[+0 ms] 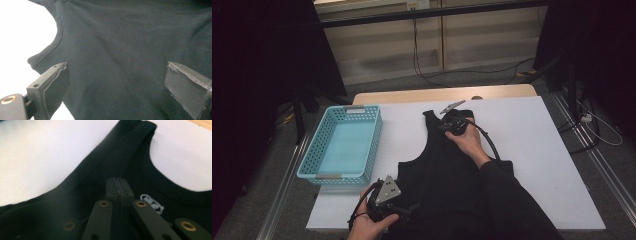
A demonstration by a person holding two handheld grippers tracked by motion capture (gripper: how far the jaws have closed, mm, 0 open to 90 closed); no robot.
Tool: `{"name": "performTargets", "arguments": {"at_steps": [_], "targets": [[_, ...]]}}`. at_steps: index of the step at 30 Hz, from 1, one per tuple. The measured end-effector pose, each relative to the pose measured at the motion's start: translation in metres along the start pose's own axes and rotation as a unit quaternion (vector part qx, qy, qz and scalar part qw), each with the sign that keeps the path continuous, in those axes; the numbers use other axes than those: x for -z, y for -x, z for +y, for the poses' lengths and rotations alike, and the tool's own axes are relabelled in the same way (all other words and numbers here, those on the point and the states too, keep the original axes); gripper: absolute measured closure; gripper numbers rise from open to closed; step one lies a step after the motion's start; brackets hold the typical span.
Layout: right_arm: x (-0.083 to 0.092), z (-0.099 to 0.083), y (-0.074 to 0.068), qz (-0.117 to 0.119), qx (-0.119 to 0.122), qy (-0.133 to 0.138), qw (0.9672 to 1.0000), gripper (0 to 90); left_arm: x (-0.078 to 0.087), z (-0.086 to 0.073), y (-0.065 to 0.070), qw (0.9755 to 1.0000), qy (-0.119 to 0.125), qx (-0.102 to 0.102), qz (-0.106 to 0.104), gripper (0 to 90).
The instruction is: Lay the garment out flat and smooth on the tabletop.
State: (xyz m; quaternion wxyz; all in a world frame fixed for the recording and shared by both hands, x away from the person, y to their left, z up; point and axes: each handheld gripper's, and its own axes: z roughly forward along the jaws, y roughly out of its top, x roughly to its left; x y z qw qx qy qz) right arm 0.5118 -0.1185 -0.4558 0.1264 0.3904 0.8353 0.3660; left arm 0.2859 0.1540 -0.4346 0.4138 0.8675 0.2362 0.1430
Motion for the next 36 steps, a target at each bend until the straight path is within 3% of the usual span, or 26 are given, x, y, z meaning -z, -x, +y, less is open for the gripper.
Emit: {"name": "performTargets", "arguments": {"at_steps": [5, 9, 13, 15, 18, 25, 32, 36], "targets": [[0.004, -0.006, -0.004, 0.007, -0.001, 0.003, 1.0, 90.0, 0.0, 0.0, 0.0, 1.0, 0.0, -0.001, 0.0, 6.4], [0.011, -0.006, -0.006, -0.005, -0.005, 0.016, 0.9998, 89.9, 0.0, 0.0, 0.0, 1.0, 0.001, 0.001, 0.002, 6.4], [0.01, -0.007, -0.004, -0.015, -0.003, 0.01, 0.9998, 88.5, 0.0, 0.0, 0.0, 1.0, 0.001, 0.003, 0.003, 6.4], [0.007, -0.009, -0.004, -0.006, 0.0, 0.003, 1.0, 82.3, 0.0, 0.0, -0.001, 1.0, 0.001, 0.002, 0.003, 6.4], [0.011, -0.013, -0.005, 0.002, -0.003, 0.017, 0.9998, 72.3, 0.001, 0.0, -0.002, 1.0, 0.002, 0.003, 0.005, 6.4], [0.045, -0.021, -0.005, 0.012, -0.01, 0.058, 0.9982, 50.4, 0.002, 0.0, -0.005, 0.9998, 0.005, 0.012, 0.015, 6.3], [0.093, -0.036, -0.01, -0.003, 0.005, 0.099, 0.995, 39.0, 0.004, 0.0, -0.007, 0.9995, 0.014, 0.021, 0.018, 6.3], [0.111, -0.049, -0.015, -0.009, 0.014, 0.1, 0.9948, 35.4, 0.005, 0.0, -0.008, 0.9993, 0.016, 0.025, 0.021, 6.8]]}}
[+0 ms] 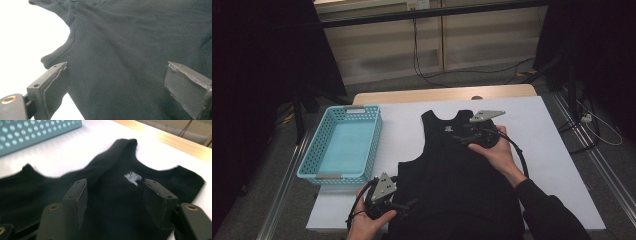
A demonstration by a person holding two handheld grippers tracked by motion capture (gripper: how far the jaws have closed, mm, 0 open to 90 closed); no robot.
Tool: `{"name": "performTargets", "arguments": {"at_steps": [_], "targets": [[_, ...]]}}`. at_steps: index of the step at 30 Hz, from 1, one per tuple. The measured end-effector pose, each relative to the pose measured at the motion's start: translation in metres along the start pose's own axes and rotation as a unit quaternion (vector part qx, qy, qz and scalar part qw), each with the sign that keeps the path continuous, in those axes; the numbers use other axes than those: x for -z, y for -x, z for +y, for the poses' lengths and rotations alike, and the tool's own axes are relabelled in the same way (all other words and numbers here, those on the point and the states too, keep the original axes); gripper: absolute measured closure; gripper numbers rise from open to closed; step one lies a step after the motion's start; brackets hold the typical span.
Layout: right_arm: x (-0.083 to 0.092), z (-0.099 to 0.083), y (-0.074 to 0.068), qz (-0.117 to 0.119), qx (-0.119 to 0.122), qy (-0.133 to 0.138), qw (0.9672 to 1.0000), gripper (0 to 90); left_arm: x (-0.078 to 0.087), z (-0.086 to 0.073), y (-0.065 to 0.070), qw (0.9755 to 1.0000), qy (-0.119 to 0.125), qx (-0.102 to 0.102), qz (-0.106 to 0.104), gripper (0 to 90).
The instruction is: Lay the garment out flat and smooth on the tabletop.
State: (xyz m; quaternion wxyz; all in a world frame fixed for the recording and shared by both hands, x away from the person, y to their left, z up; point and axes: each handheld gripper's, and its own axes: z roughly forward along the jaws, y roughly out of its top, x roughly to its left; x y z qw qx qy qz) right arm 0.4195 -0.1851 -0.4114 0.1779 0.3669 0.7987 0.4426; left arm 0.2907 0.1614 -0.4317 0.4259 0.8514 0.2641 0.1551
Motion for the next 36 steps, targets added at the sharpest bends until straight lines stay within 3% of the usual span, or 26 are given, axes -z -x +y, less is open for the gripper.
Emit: {"name": "performTargets", "arguments": {"at_steps": [7, 16, 23, 30, 34, 36], "targets": [[0.03, -0.024, -0.007, 0.008, -0.01, 0.008, 0.9999, 33.4, 0.002, -0.001, -0.003, 0.9999, 0.008, 0.009, 0.004, 6.8], [0.05, -0.05, -0.022, 0.027, -0.015, 0.01, 0.9995, 30.2, 0.003, -0.003, -0.006, 0.9997, 0.01, 0.02, 0.009, 6.8], [0.066, -0.062, -0.035, 0.02, -0.011, 0.016, 0.9996, 28.7, 0.005, -0.003, -0.006, 0.9997, 0.013, 0.019, 0.011, 6.8], [0.099, -0.078, -0.045, 0.008, -0.029, 0.034, 0.999, 23.5, 0.005, -0.003, -0.01, 0.9991, 0.014, 0.036, 0.015, 7.9], [0.11, -0.087, -0.049, 0.002, -0.038, 0.043, 0.9983, 23.4, 0.005, 0.0, -0.008, 0.9993, 0.016, 0.031, 0.016, 7.9], [0.113, -0.09, -0.052, 0.008, -0.04, 0.033, 0.9986, 24.2, 0.005, 0.001, -0.007, 0.9993, 0.018, 0.03, 0.013, 7.8]]}}
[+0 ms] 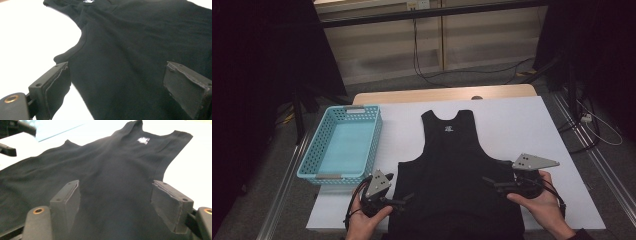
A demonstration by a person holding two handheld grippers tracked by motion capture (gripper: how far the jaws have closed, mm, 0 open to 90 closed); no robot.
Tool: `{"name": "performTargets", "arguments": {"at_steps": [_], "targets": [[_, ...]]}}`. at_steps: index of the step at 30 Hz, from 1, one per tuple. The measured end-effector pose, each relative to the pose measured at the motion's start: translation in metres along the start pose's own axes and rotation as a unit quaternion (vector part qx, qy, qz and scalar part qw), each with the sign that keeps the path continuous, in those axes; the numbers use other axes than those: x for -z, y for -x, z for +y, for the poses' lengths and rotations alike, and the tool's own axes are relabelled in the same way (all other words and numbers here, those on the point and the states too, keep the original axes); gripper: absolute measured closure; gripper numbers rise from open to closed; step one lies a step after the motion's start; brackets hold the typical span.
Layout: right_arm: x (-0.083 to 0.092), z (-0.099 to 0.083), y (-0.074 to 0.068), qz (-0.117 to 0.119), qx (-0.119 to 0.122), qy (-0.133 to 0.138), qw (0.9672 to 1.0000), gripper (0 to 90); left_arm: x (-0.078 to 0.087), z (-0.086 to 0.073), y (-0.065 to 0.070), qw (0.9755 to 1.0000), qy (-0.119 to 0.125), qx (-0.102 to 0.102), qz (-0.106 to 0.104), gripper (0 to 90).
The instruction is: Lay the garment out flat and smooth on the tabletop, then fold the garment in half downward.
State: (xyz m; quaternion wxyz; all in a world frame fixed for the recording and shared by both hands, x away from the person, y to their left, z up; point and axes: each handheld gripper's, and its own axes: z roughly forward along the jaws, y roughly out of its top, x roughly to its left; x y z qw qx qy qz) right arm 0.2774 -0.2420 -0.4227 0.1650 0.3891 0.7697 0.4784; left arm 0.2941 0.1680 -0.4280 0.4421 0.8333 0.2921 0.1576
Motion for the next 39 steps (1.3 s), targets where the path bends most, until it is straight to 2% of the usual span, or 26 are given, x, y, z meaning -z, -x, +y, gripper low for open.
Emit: {"name": "performTargets", "arguments": {"at_steps": [3, 5, 8, 9, 13, 15, 16, 18, 19, 20, 21, 23, 25, 27, 28, 30, 31, 33, 34, 35, 36, 37, 38, 39], "targets": [[0.005, -0.005, -0.002, -0.002, -0.003, -0.004, 1.0, 23.7, -0.001, 0.0, 0.001, 1.0, -0.005, -0.005, -0.001, 7.9], [0.009, -0.007, -0.001, -0.011, 0.003, -0.011, 0.9999, 23.6, -0.001, 0.0, 0.0, 1.0, -0.006, -0.005, -0.003, 7.9], [0.015, -0.009, 0.003, -0.008, -0.009, -0.012, 0.9999, 22.7, -0.001, -0.001, -0.001, 1.0, -0.006, -0.005, 0.002, 8.0], [0.017, -0.01, 0.003, -0.012, -0.007, -0.017, 0.9998, 22.7, -0.001, -0.002, -0.002, 0.9999, -0.008, -0.006, 0.006, 8.1], [0.019, -0.014, 0.005, -0.002, -0.005, -0.043, 0.9991, 22.6, -0.004, -0.002, -0.005, 0.9998, -0.018, 0.0, 0.01, 8.1], [0.02, -0.016, 0.006, 0.007, -0.012, -0.06, 0.9981, 25.6, -0.006, -0.002, -0.005, 0.9996, -0.026, 0.006, 0.004, 8.5], [0.02, -0.017, 0.005, 0.008, -0.01, -0.067, 0.9977, 26.0, -0.008, -0.002, -0.005, 0.9994, -0.032, 0.011, -0.001, 8.5], [0.022, -0.019, 0.004, 0.004, 0.002, -0.079, 0.9969, 24.1, -0.009, -0.002, -0.003, 0.9991, -0.042, -0.003, 0.008, 8.9], [0.023, -0.02, 0.003, 0.003, 0.009, -0.082, 0.9966, 24.0, -0.009, -0.002, -0.002, 0.999, -0.044, -0.003, -0.001, 7.9], [0.025, -0.021, 0.003, 0.005, 0.013, -0.086, 0.9962, 22.9, -0.011, -0.002, -0.002, 0.999, -0.045, 0.003, -0.007, 6.0], [0.026, -0.023, 0.003, 0.006, 0.017, -0.092, 0.9956, 22.1, -0.012, -0.002, -0.001, 0.9988, -0.049, 0.005, 0.001, 6.0], [0.027, -0.027, 0.002, 0.001, 0.031, -0.109, 0.9935, 22.9, -0.013, -0.002, 0.002, 0.998, -0.062, -0.007, 0.008, 10.6], [0.026, -0.031, 0.002, 0.007, 0.033, -0.124, 0.9918, 30.1, -0.016, 0.0, 0.004, 0.997, -0.076, -0.01, 0.009, 15.7], [0.024, -0.032, 0.002, 0.014, 0.041, -0.13, 0.9906, 40.9, -0.02, 0.002, 0.007, 0.9959, -0.087, -0.021, 0.007, 31.4], [0.022, -0.032, 0.001, 0.013, 0.049, -0.135, 0.9896, 43.5, -0.021, 0.004, 0.007, 0.9954, -0.092, -0.025, 0.003, 39.9], [0.016, -0.029, 0.0, 0.011, 0.051, -0.151, 0.9872, 49.6, -0.027, 0.006, 0.009, 0.9949, -0.095, -0.028, -0.02, 54.4], [0.012, -0.028, 0.0, 0.011, 0.052, -0.156, 0.9863, 50.6, -0.031, 0.006, 0.011, 0.9938, -0.103, -0.037, -0.021, 58.5], [0.004, -0.026, 0.001, 0.009, 0.059, -0.165, 0.9845, 50.5, -0.036, 0.004, 0.013, 0.992, -0.117, -0.042, -0.027, 57.1], [0.0, -0.026, 0.002, 0.012, 0.06, -0.171, 0.9834, 50.4, -0.038, 0.003, 0.014, 0.9922, -0.114, -0.037, -0.033, 53.5], [-0.003, -0.026, 0.001, 0.014, 0.064, -0.173, 0.9828, 49.5, -0.038, 0.003, 0.014, 0.9923, -0.116, -0.031, -0.031, 52.4], [-0.005, -0.026, 0.0, 0.014, 0.067, -0.172, 0.9827, 49.1, -0.038, 0.004, 0.011, 0.9916, -0.121, -0.027, -0.035, 50.8], [-0.006, -0.025, -0.001, 0.015, 0.069, -0.174, 0.9822, 49.4, -0.038, 0.003, 0.01, 0.9916, -0.12, -0.027, -0.041, 51.9], [-0.007, -0.025, -0.001, 0.015, 0.071, -0.176, 0.9817, 50.2, -0.037, 0.003, 0.011, 0.9909, -0.119, -0.035, -0.052, 58.9], [-0.008, -0.025, -0.002, 0.015, 0.07, -0.177, 0.9816, 52.2, -0.036, 0.003, 0.012, 0.9897, -0.121, -0.036, -0.067, 73.4]]}}
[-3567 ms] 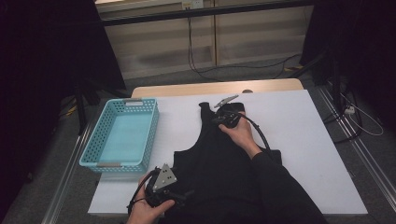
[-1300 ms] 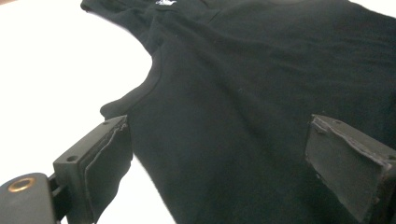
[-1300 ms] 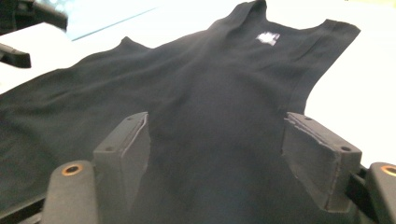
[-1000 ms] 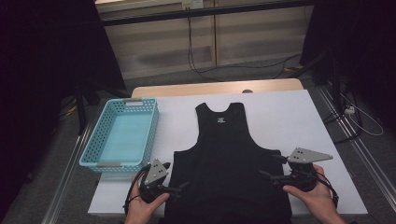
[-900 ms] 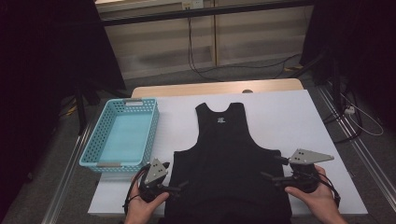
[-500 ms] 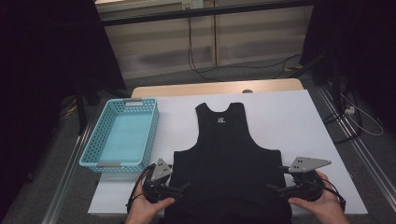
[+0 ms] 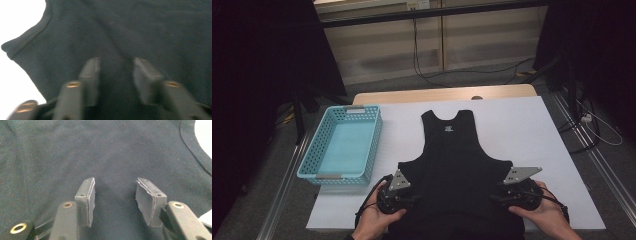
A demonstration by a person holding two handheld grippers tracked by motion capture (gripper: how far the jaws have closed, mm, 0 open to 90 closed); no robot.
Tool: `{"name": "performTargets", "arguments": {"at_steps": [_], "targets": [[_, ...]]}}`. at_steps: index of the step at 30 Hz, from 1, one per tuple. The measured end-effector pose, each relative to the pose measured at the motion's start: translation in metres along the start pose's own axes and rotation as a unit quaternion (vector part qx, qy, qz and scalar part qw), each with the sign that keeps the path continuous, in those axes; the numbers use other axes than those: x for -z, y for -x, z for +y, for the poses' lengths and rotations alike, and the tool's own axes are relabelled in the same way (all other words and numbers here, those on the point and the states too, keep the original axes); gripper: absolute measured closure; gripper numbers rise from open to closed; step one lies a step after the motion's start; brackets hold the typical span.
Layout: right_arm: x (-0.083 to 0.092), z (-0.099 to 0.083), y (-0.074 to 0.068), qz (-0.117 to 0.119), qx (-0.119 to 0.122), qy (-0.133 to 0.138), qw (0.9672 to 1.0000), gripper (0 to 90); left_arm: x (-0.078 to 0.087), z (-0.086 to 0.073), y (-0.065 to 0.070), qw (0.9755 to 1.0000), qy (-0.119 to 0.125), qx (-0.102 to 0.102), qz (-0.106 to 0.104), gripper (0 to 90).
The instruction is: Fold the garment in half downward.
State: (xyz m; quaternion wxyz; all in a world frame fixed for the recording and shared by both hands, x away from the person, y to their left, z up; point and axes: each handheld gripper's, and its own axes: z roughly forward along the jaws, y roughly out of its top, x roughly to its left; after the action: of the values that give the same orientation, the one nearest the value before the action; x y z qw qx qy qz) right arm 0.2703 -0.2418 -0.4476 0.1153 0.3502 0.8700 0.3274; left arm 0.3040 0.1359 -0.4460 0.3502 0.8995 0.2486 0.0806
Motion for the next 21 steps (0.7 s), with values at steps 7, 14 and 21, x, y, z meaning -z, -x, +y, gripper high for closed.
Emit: {"name": "performTargets", "arguments": {"at_steps": [7, 14, 21], "targets": [[0.002, 0.002, -0.001, 0.006, 0.0, -0.008, 0.9999, 88.3, 0.003, 0.002, 0.001, 0.9998, -0.017, 0.006, -0.004, 90.0], [0.008, 0.0, -0.009, 0.002, 0.021, -0.025, 0.9995, 90.0, 0.015, -0.011, -0.005, 0.9993, -0.011, 0.032, -0.017, 90.0], [0.017, -0.009, -0.018, 0.026, 0.028, -0.028, 0.9989, 90.0, 0.021, -0.016, 0.002, 0.9992, -0.017, 0.027, -0.024, 90.0]]}}
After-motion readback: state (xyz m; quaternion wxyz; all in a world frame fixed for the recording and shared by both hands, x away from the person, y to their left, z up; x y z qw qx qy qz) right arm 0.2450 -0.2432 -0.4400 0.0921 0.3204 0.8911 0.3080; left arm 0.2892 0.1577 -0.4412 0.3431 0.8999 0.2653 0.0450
